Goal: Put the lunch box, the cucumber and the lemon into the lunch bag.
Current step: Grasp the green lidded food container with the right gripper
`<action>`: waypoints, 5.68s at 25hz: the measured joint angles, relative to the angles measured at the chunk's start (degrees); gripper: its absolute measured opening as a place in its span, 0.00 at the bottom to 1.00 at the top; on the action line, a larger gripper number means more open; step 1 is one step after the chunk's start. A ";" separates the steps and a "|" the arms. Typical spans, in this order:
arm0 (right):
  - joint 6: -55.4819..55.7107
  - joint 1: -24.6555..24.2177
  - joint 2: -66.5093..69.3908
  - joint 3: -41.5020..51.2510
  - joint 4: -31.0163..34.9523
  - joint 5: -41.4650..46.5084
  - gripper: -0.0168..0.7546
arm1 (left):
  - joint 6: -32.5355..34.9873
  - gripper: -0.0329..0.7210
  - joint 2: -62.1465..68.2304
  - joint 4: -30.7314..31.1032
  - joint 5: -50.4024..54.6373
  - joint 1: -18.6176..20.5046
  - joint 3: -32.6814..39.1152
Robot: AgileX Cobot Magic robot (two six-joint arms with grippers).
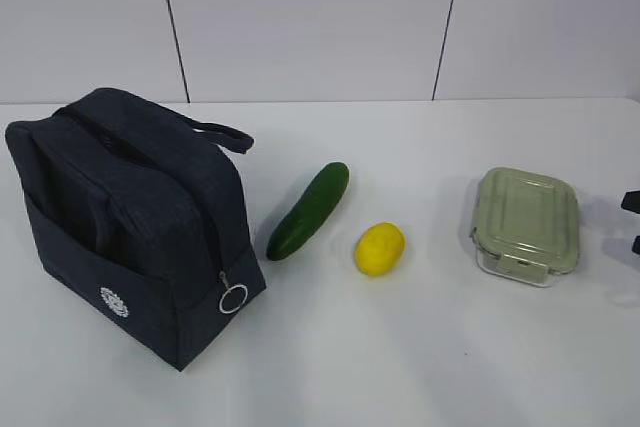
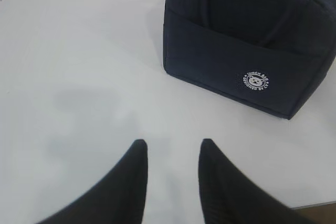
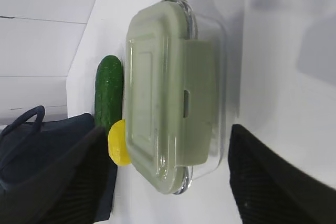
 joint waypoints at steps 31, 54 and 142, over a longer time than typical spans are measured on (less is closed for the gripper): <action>-0.08 7.97 8.34 -10.08 -1.96 -0.09 0.72 | 0.00 0.36 0.00 0.00 0.00 0.00 0.00; -0.08 10.41 11.89 -10.97 -1.64 -0.09 0.72 | 0.00 0.36 0.00 0.00 0.00 0.00 0.00; 0.24 11.40 12.59 -11.32 -0.96 -0.27 0.56 | 0.00 0.36 0.00 0.00 0.00 0.00 0.00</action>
